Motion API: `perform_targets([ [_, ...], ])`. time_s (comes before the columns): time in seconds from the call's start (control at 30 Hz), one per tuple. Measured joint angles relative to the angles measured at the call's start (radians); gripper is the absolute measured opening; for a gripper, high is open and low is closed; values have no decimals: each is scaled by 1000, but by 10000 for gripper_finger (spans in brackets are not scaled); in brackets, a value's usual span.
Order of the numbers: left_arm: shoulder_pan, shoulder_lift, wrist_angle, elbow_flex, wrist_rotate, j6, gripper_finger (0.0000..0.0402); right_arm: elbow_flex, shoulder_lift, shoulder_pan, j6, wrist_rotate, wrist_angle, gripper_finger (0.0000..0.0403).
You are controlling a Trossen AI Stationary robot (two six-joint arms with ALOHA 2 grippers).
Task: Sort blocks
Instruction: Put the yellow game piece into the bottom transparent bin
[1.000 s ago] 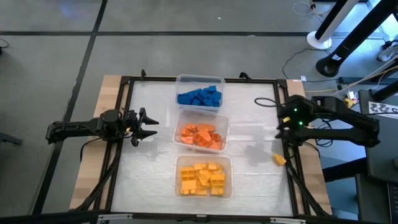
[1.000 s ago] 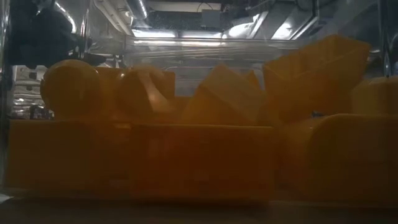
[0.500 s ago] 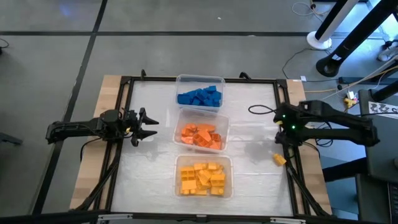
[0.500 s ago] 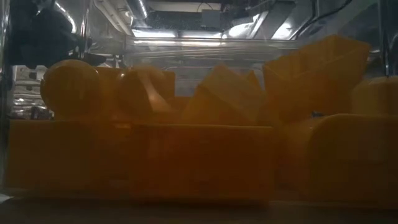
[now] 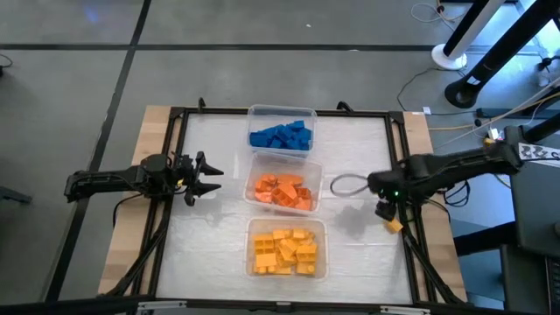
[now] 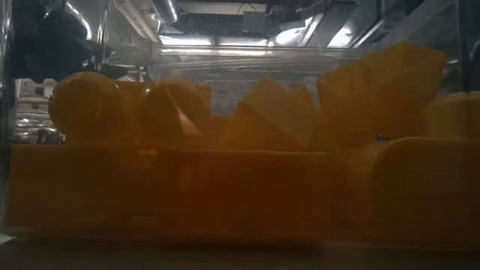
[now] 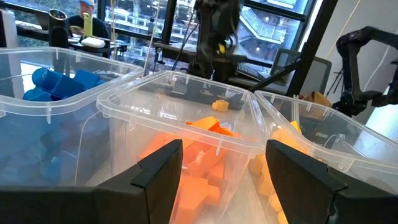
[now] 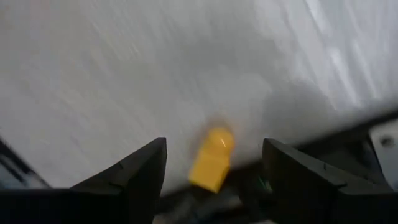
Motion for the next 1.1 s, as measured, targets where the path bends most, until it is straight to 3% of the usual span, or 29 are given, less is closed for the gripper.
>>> perform_targets([
  [0.17, 0, 0, 0, 0, 0, 0, 221, 0, 116, 153, 90, -16, -77, 264],
  [0.37, 0, 0, 0, 0, 0, 0, 221, 0, 172, 286, 255, -26, -40, 264],
  [0.8, 0, 0, 0, 0, 0, 0, 221, 0, 196, 498, 673, 1, -10, 264],
  [1.1, 0, 0, 0, 0, 0, 0, 221, 0, 345, 590, 785, 1, 45, 264],
])
